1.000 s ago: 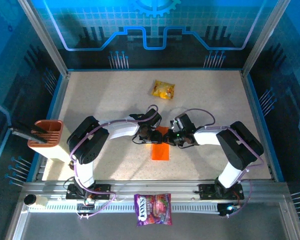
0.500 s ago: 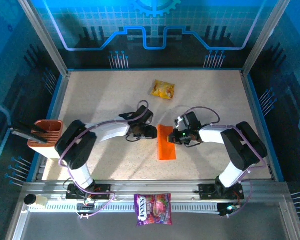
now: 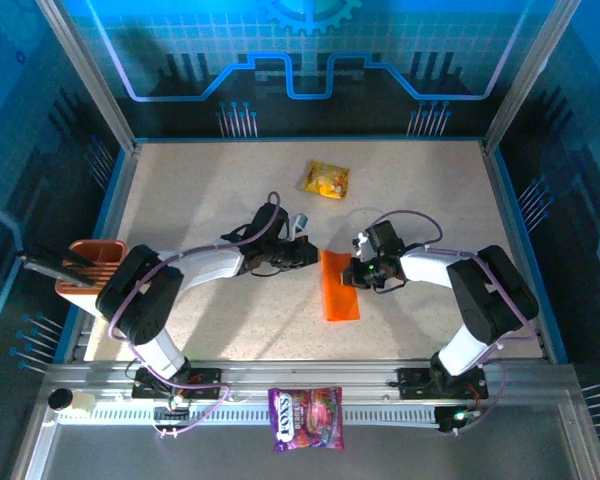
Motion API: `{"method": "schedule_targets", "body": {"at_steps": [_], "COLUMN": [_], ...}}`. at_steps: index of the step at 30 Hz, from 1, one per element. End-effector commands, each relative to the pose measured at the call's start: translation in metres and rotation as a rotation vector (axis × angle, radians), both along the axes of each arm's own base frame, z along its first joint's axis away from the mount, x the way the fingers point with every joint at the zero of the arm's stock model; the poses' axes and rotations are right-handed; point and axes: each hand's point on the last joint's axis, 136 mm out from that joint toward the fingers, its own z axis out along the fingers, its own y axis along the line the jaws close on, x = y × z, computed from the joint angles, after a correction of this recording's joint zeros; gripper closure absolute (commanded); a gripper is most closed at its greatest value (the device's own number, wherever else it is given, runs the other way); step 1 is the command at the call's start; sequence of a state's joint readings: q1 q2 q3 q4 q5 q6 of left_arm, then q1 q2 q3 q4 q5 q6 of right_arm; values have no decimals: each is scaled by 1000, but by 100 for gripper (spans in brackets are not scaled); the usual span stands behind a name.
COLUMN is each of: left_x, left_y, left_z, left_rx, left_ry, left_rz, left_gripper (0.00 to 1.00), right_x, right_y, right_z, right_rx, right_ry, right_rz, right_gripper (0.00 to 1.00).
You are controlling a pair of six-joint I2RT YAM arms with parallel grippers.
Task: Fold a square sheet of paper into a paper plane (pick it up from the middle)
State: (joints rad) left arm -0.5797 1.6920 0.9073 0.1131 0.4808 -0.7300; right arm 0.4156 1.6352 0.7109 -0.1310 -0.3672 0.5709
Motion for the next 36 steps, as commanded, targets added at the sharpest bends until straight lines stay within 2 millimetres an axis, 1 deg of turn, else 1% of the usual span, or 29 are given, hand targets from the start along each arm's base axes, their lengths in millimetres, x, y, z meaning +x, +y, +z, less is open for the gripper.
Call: {"method": "schedule_targets", "body": {"at_steps": [1, 3, 8, 10, 13, 18, 21, 25, 28, 30, 32, 33, 36], "left_x": [-5, -7, -18, -19, -19, -20, -25, -33, -35, -34, -29, -27, -17], "left_y": [-27, -32, -49, -54, -52, -43, -32, -7, 13, 21, 19, 15, -4], "left_z": [9, 3, -10, -12, -22, -52, -70, -96, -108, -107, -100, -93, -64], "left_rx": [-120, -111, -62, -55, -11, 87, 146, 260, 308, 328, 318, 297, 196], "left_ry": [59, 77, 101, 96, 112, 159, 185, 219, 234, 223, 200, 189, 150], "left_rz": [-78, -91, -159, -165, -162, -154, -137, -109, -74, -62, -63, -70, -91], "left_gripper": [100, 100, 100, 100, 100, 100, 100, 100, 100, 100, 100, 100, 100], "right_x": [-21, -21, -23, -23, -23, -25, -25, -27, -28, -28, -28, -29, -29], "right_y": [-30, -30, -30, -31, -30, -31, -31, -32, -32, -33, -34, -35, -36], "right_z": [-26, -26, -27, -27, -27, -29, -29, -31, -31, -30, -30, -30, -31], "right_rx": [-128, -124, -122, -123, -118, -122, -118, -119, -120, -122, -126, -127, -131], "right_ry": [96, 96, 98, 97, 97, 103, 101, 107, 105, 101, 101, 100, 103], "right_rz": [-48, -55, -60, -63, -65, -62, -64, -63, -65, -66, -68, -67, -69], "right_gripper": [100, 100, 100, 100, 100, 100, 100, 100, 100, 100, 100, 100, 100]}}
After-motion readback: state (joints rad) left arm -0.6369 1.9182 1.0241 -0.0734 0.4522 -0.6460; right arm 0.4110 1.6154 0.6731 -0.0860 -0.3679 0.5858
